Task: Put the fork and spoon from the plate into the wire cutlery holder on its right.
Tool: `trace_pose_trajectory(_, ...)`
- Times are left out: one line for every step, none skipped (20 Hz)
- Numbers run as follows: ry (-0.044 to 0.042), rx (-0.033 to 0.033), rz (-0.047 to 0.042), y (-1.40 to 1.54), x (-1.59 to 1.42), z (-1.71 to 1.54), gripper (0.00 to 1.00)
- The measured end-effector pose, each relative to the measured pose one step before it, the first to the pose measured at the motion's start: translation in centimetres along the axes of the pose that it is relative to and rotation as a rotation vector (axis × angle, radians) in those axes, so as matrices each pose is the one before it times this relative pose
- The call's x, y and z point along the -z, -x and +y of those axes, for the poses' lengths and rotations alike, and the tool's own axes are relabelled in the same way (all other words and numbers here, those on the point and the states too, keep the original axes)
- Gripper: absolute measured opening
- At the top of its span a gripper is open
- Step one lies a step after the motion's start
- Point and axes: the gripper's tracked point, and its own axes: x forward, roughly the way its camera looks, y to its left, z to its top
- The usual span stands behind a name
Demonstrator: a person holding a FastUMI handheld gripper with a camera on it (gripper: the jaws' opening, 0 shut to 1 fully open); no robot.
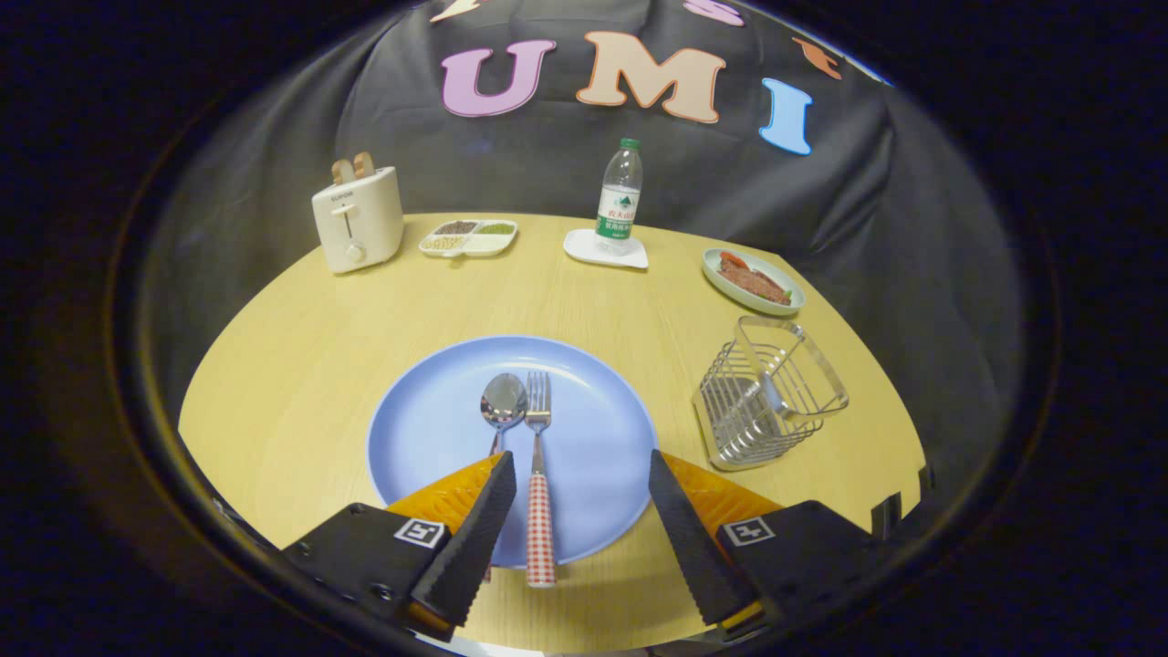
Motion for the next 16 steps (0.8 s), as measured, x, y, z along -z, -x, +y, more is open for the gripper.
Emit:
trace_pose_trajectory(0.00055, -0.00586, 0.01439, -0.259, 0.344, 0.072, 0.94)
trace_pose_trajectory(0.00256, -0.00735, 0.02009, -0.292, 0.591, 0.126, 0.94)
trace_pose_trajectory(0.00427, -0.01486, 0.01645, -0.155, 0.394, 0.346, 0.89)
trace_pose_trajectory(0.00405, -0.00847, 0.00260, -0.177, 0.040, 0.191, 0.84)
trace_pose_trajectory(0.00782, -0.00352, 0.00612, -0.041, 0.136, 0.031, 0.79)
trace_pose_trajectory(0.00458, -0.00704, 0.00515, -0.030, 0.276, 0.137, 0.74)
trace_pose_trajectory(0.00038, -0.01496, 0.00202, -0.125, 0.105, 0.305, 0.69)
trace_pose_trajectory(0.00149, -0.01215, 0.00496, -0.143, 0.277, 0.219, 0.64)
trace_pose_trajectory(0.00877, -0.00683, 0.01370, -0.077, 0.399, 0.130, 0.59)
trace_pose_trajectory(0.00849, -0.00470, 0.00841, -0.329, 0.361, 0.145, 0.54)
trace_pose_trajectory(0.00934, -0.00263, 0.00461, 0.013, -0.009, 0.087, 0.49)
trace_pose_trajectory(0.00899, 0.00017, 0.00869, -0.189, 0.375, 0.037, 0.44)
trace_pose_trajectory(0.00444, -0.00600, 0.00810, -0.178, 0.234, 0.139, 0.39)
trace_pose_trajectory(0.00205, -0.01147, -0.00281, 0.142, -0.047, 0.307, 0.34)
trace_pose_trajectory(0.00335, -0.00753, 0.00420, -0.060, 0.038, 0.161, 0.29)
trace_pose_trajectory(0.00230, -0.00173, -0.00312, 0.137, -0.008, 0.122, 0.24)
